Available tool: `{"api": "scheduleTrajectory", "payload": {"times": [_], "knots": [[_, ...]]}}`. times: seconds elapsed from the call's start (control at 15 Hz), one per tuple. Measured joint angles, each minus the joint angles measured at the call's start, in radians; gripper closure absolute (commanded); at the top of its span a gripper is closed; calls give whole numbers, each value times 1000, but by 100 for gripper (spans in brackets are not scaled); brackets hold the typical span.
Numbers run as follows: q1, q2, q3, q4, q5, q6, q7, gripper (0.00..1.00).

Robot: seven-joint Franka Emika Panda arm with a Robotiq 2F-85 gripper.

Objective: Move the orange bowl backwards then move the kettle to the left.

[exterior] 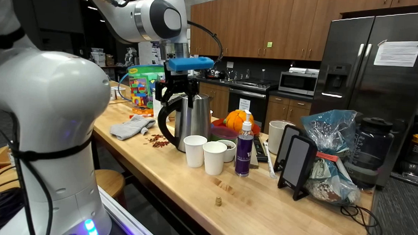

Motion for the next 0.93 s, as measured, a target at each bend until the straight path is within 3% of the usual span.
{"api": "scheduleTrajectory", "payload": {"times": [0.4,0.93], "knots": [[-15,40,7,2,21,1,-36,0],[-116,-35,48,10,-15,-66,38,0]]}}
